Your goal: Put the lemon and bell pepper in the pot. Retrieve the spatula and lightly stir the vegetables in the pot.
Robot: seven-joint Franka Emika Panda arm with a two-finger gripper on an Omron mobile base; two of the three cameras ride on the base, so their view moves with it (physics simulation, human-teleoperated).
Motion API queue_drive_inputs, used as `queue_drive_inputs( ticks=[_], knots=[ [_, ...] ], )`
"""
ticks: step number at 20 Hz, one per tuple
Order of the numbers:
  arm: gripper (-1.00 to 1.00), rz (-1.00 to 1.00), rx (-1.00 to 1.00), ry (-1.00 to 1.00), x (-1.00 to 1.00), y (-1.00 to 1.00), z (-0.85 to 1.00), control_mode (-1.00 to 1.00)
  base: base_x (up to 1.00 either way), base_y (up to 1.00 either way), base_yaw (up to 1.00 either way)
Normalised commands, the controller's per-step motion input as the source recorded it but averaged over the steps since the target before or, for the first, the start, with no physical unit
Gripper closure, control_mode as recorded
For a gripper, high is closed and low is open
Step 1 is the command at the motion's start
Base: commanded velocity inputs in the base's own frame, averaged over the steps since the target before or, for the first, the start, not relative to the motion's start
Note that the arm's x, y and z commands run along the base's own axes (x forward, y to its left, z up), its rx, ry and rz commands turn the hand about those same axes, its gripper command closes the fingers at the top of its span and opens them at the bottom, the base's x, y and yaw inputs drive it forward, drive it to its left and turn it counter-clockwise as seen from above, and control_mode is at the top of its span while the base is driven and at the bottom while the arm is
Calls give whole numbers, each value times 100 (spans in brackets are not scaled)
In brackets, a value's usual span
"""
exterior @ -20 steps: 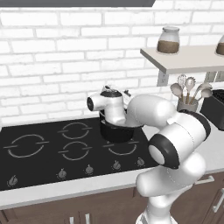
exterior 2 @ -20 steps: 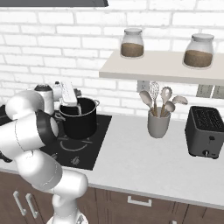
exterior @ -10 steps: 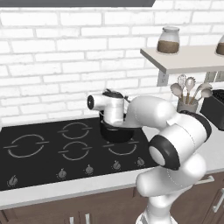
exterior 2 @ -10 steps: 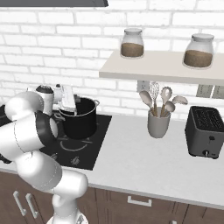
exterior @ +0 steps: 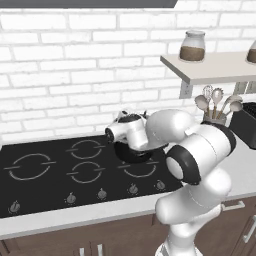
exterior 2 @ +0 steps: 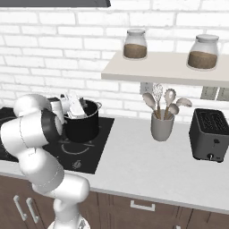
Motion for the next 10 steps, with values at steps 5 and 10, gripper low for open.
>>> queue_drive_inputs(
  ticks=[5, 10],
  knots=[
    [100, 11, -30, -23, 65, 0, -39, -100, 0, 0, 0],
    [100, 7, -20, -13, 60, 0, -42, -100, 0, 0, 0]
  ],
)
